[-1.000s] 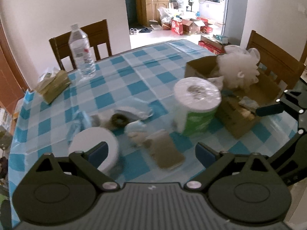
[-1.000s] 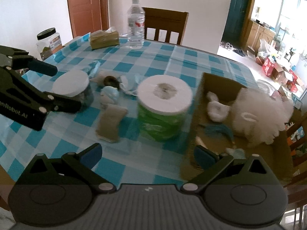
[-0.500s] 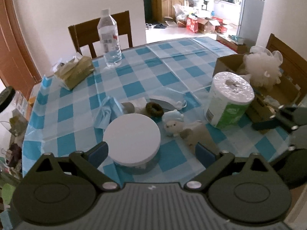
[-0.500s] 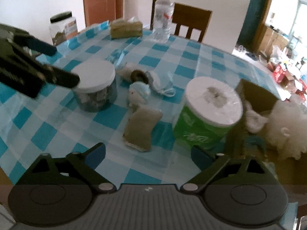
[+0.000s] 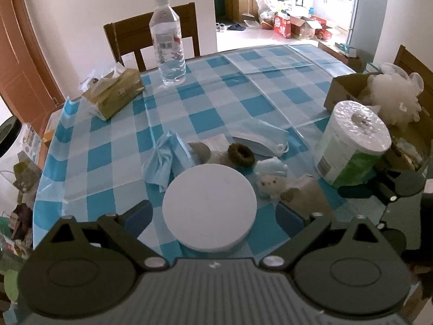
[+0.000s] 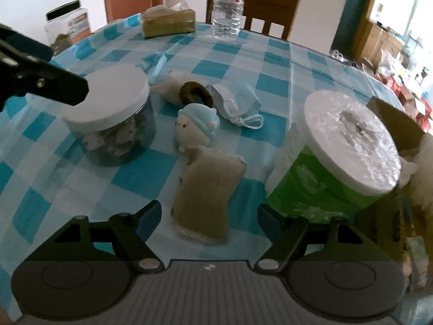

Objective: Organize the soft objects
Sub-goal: 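Grasp the blue face mask with the left gripper while the right gripper grasps the beige pouch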

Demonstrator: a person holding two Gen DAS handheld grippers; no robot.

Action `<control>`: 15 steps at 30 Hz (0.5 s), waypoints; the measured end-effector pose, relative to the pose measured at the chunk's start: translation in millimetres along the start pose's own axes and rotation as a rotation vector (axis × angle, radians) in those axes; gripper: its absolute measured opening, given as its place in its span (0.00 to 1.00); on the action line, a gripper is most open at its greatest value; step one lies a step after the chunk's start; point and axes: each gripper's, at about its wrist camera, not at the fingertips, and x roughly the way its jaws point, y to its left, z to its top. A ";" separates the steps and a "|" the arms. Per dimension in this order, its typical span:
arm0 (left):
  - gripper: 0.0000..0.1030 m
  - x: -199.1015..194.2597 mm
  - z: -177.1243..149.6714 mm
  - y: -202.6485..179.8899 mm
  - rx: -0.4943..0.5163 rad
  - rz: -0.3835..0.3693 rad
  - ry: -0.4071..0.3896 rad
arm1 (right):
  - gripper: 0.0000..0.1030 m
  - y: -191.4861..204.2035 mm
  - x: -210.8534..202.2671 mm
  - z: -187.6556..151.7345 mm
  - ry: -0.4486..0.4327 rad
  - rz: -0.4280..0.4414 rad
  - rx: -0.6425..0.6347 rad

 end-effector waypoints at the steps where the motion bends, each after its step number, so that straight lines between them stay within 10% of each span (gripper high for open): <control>1: 0.94 1.9 0.8 0.5 0.001 0.000 0.002 | 0.79 0.5 2.9 1.2 -0.004 -0.002 0.013; 15: 0.94 21.4 16.8 27.1 -0.019 0.003 0.030 | 0.57 11.9 28.1 11.5 -0.005 -0.022 0.058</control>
